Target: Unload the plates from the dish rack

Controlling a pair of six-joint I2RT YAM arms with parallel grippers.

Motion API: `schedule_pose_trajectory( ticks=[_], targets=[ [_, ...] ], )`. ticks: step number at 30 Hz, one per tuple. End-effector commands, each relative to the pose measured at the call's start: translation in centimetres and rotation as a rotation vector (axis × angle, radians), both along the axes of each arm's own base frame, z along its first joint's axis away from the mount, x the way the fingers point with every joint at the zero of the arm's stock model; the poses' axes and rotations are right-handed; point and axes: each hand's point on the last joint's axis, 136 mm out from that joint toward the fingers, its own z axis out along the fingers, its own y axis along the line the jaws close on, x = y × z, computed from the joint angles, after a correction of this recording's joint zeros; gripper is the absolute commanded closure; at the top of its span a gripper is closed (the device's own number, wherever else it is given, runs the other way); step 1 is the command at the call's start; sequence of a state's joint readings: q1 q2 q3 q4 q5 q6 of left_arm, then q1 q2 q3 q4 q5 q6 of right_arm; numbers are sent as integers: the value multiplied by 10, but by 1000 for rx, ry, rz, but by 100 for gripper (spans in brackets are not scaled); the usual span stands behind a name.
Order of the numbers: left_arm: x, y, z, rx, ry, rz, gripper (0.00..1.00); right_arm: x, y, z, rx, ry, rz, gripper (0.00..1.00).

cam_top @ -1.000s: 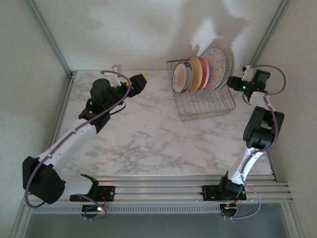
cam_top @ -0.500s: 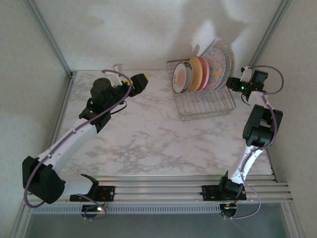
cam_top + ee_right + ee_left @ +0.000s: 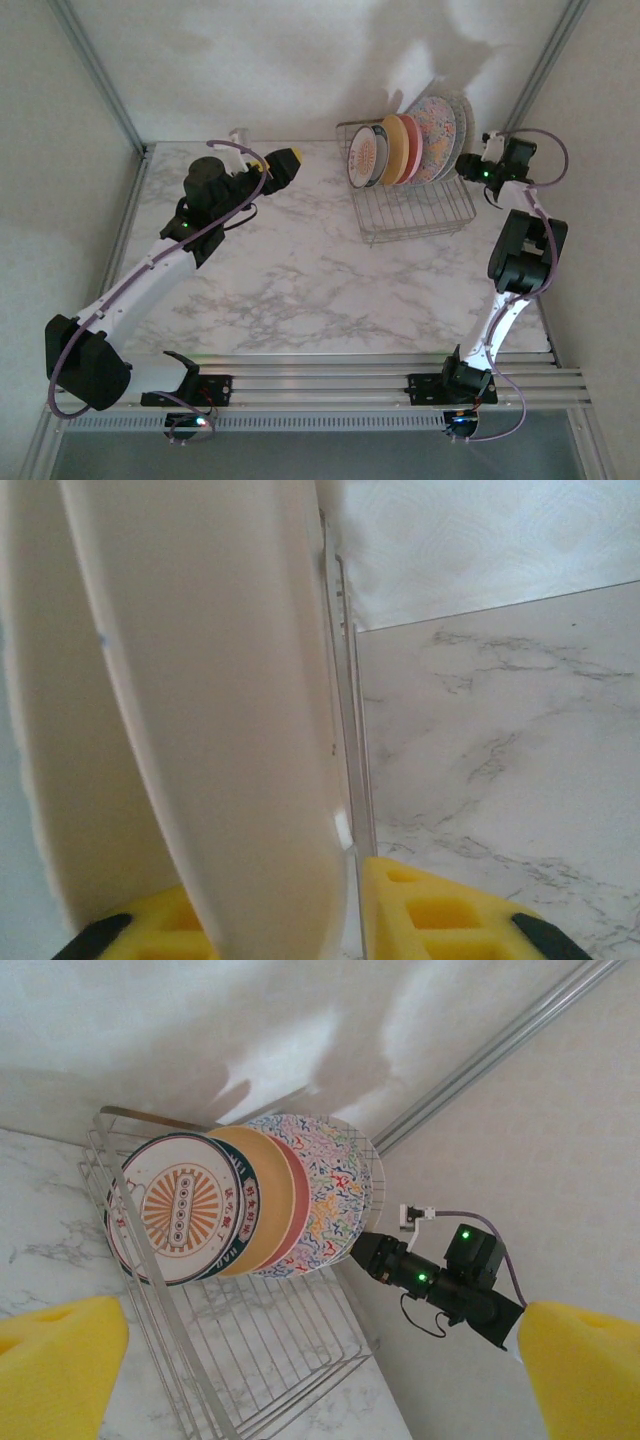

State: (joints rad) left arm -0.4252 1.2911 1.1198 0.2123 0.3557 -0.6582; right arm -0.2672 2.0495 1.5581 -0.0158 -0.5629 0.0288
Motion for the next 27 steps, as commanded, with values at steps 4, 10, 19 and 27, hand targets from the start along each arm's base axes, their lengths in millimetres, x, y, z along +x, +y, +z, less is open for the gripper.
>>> schedule_pose_trajectory(
  ticks=[4, 10, 19, 27],
  targets=[
    [-3, -4, 22, -18, -44, -14, 0, 10, 3, -5, -44, 8, -10, 81],
    [-4, -3, 23, -18, -46, -11, 0, 12, 4, 3, -61, -1, -21, 86],
    [-6, -3, 22, -19, -46, -9, 0, 13, 6, 11, -79, -10, -33, 94],
    [-7, -1, 23, -21, -48, -1, 1, 15, 10, 26, -100, -37, -60, 100]
  ],
)
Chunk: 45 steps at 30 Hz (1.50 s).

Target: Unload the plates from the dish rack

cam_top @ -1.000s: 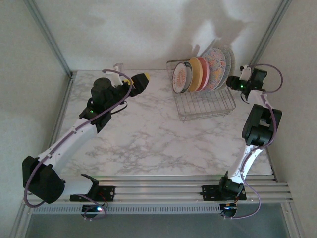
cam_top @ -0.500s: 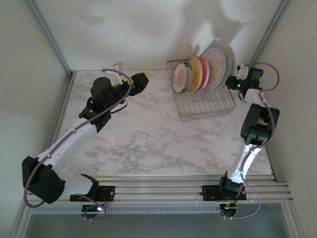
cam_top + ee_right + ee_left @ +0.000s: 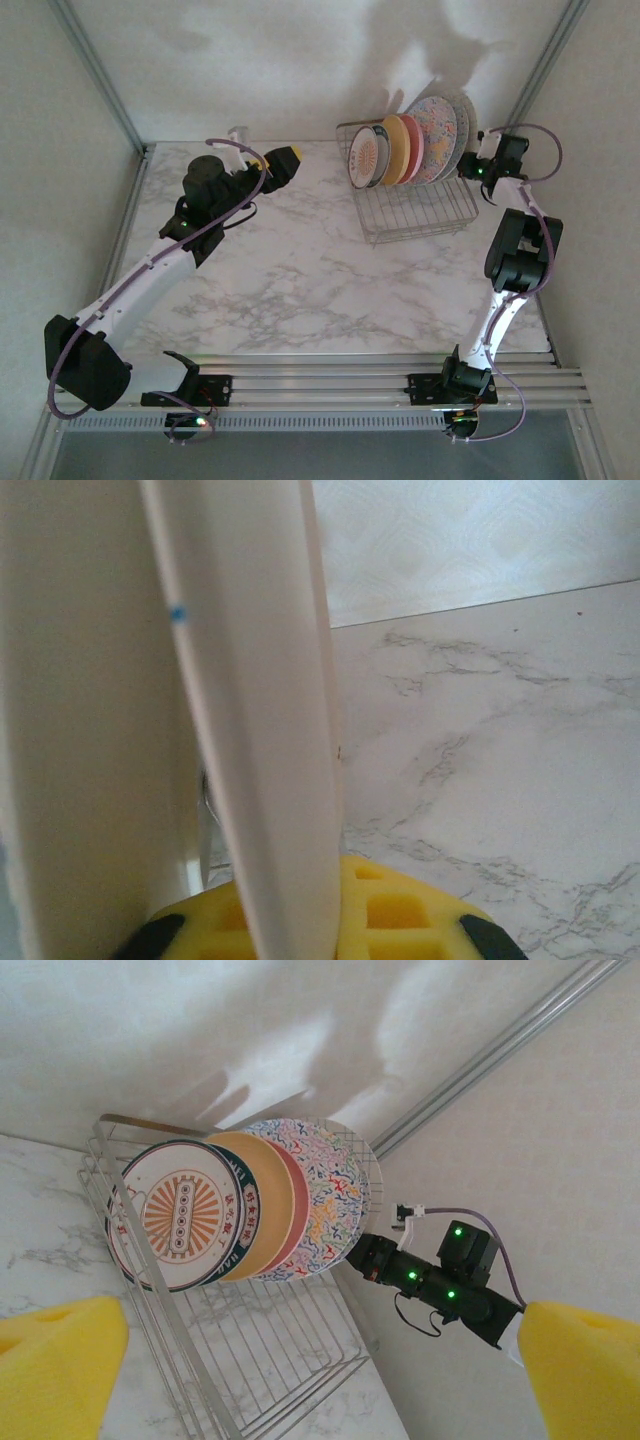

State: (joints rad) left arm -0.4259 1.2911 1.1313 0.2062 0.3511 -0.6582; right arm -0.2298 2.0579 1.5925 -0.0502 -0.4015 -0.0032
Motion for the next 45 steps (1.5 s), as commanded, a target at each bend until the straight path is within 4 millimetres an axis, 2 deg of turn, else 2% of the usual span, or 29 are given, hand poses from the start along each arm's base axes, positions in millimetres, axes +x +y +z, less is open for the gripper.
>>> schedule_pose_trajectory(
  ticks=[1, 17, 26, 33, 45],
  targets=[
    [-7, -1, 19, -18, -44, -5, 1, 6, 16, 33, 6, -63, 16, 100],
    [-8, -1, 24, -26, -61, -4, 0, 5, 8, 104, -69, -189, -122, 100],
    [-9, -1, 28, -31, -71, -9, 0, 0, -1, 123, -116, -204, -165, 100],
    [-11, -6, 42, -61, -101, -35, 0, -9, -6, 134, -145, -211, -197, 100],
    [-15, -17, 86, -184, -186, -99, 0, -26, -15, 155, -185, -221, -254, 100]
  ],
)
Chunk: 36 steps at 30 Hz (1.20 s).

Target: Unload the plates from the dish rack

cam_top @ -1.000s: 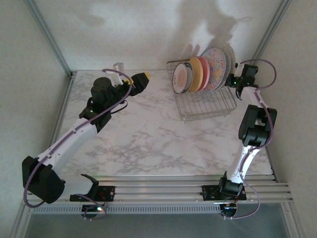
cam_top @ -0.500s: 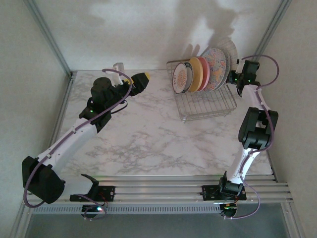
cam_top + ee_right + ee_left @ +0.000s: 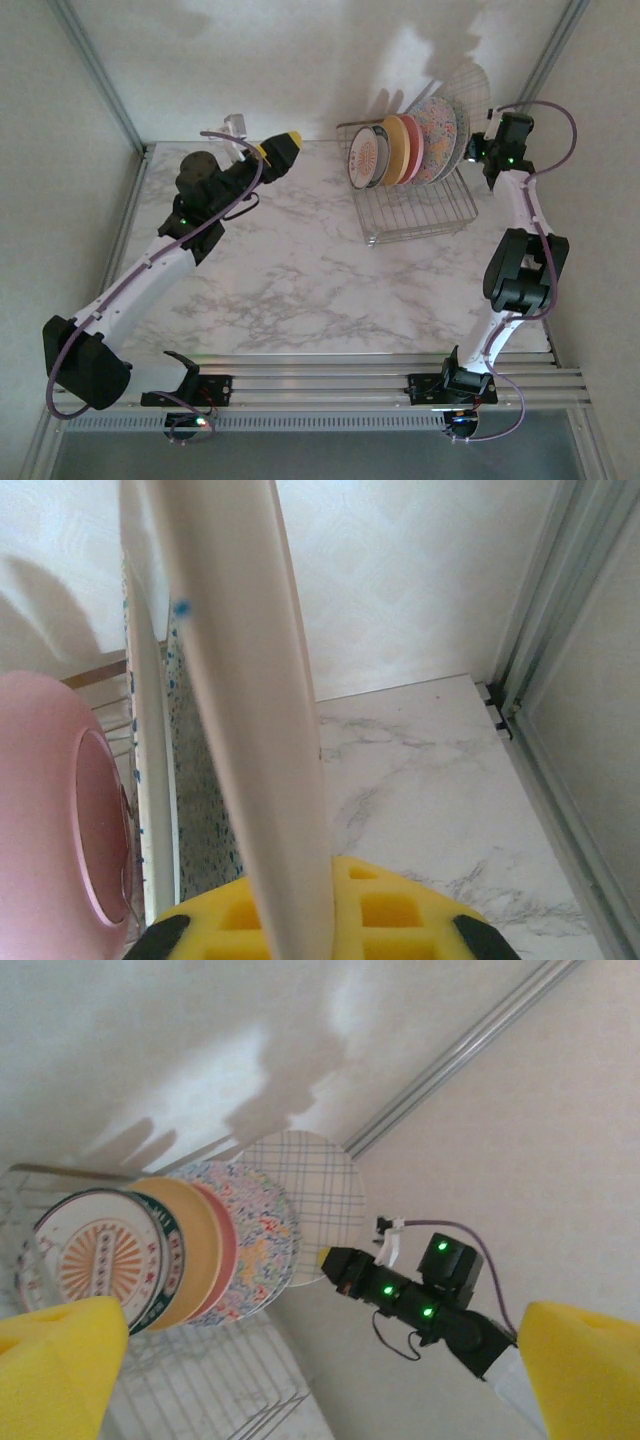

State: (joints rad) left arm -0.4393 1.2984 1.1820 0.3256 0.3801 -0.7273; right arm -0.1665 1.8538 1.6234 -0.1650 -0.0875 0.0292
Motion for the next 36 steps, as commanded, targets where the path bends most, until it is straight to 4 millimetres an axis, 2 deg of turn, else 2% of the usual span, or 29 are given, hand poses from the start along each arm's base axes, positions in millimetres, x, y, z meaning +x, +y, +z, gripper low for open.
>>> schedule_pose_trajectory(
  ticks=[1, 16, 23, 27, 29, 32, 36],
  targets=[
    [-8, -9, 38, -64, -89, -56, 0, -5, -4, 61, -51, -139, -26, 100],
    [-16, -13, 52, -75, -122, -82, 0, -38, -19, 98, -116, -162, -130, 100],
    [-18, -16, 54, -84, -119, -87, 0, -66, -27, 132, -148, -207, -201, 100],
    [-14, -19, 53, -86, -91, -89, 0, -85, -21, 153, -133, -234, -212, 100],
    [-8, -21, 49, -90, -59, -85, 1, -94, -14, 152, -120, -218, -201, 100],
    [0, -27, 40, -91, 1, -94, 1, -106, 7, 161, -122, -251, -164, 100],
    [5, -32, 37, -118, 26, -116, 0, -119, 17, 167, -68, -247, -164, 100]
  ],
)
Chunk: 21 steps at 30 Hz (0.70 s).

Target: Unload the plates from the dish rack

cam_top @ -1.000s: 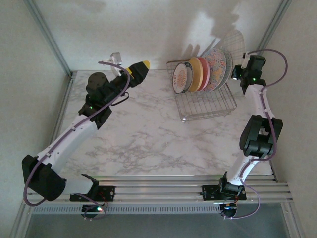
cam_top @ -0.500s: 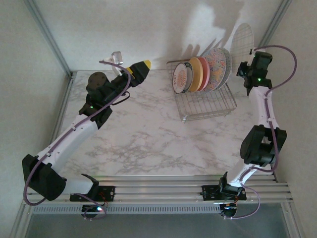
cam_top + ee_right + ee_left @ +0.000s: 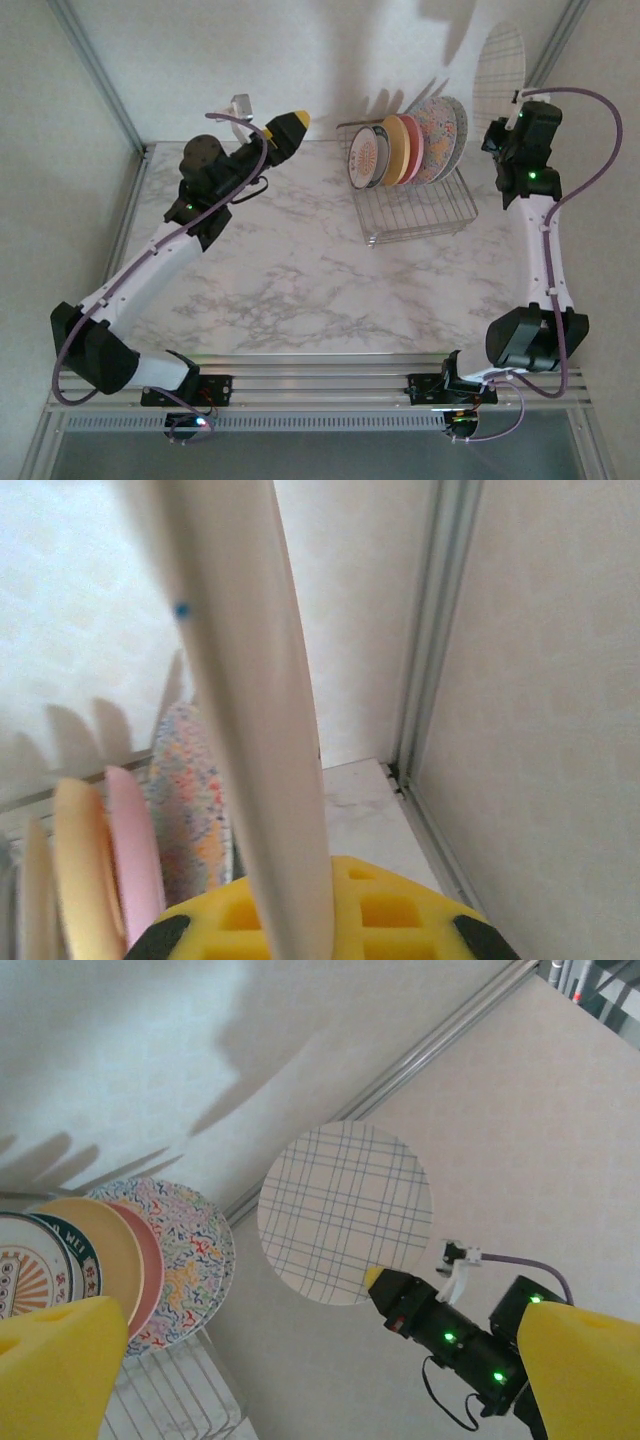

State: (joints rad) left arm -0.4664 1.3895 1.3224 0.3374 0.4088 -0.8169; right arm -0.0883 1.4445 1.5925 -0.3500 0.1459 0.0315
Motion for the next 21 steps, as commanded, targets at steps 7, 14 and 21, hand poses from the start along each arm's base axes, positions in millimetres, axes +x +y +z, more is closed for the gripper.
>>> schedule_pose_trajectory(
  ticks=[7, 14, 21],
  targets=[
    [6, -20, -2, -83, 80, -87, 0, -40, 34, 42, 129, -115, 37, 100],
    [21, -39, -32, -107, 234, -156, 2, -64, 89, 40, 351, -88, 189, 100],
    [29, -52, -46, -105, 301, -210, 8, -70, 152, 29, 699, 19, 335, 100]
  ],
)
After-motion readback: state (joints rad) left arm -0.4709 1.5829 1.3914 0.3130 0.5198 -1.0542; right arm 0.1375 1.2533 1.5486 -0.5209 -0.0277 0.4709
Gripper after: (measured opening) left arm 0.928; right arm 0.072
